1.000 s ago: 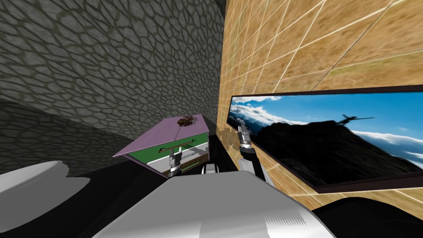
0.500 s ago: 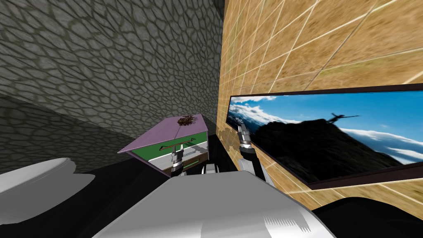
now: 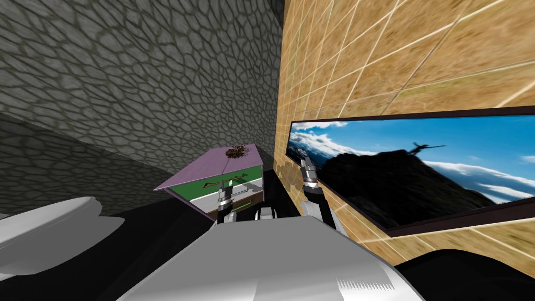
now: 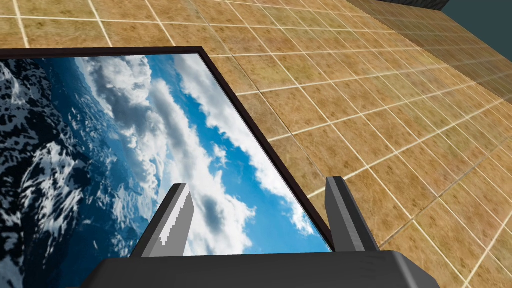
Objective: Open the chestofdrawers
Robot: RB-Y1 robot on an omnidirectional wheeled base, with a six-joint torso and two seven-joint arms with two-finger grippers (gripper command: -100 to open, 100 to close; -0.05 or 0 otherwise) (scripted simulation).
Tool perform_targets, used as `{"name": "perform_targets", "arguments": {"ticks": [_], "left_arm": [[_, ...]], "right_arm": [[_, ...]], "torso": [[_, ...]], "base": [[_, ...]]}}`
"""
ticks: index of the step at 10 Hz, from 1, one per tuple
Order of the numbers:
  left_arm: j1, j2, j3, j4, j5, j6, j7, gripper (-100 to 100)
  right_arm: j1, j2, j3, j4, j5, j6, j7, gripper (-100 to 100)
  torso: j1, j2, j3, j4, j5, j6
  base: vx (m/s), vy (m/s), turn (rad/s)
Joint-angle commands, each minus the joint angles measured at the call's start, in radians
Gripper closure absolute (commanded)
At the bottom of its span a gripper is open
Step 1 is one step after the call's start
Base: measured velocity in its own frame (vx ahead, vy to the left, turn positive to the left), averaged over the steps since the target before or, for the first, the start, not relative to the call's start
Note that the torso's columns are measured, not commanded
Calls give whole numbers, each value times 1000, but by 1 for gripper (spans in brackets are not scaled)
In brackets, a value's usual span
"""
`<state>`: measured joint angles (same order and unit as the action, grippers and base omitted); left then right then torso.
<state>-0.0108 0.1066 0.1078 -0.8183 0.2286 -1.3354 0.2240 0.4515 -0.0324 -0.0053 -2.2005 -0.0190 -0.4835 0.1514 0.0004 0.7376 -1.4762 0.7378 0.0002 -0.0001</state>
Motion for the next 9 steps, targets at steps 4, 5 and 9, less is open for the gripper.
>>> {"name": "perform_targets", "arguments": {"ticks": [4, 5, 9], "left_arm": [[55, -17, -10, 43, -2, -96, 11, 100], [64, -19, -12, 46, -2, -109, 13, 100], [29, -8, -9, 5, -5, -36, 7, 100]], "right_arm": [[0, 0, 0, 0, 0, 0, 0, 0], [0, 0, 0, 0, 0, 0, 0, 0], [0, 0, 0, 0, 0, 0, 0, 0]], "torso": [[1, 4, 2, 2, -1, -2], [2, 3, 2, 1, 1, -2], [-2, 9, 6, 2, -1, -1]], "base": [[33, 6, -23], [27, 11, -20], [-124, -46, 33]]}}
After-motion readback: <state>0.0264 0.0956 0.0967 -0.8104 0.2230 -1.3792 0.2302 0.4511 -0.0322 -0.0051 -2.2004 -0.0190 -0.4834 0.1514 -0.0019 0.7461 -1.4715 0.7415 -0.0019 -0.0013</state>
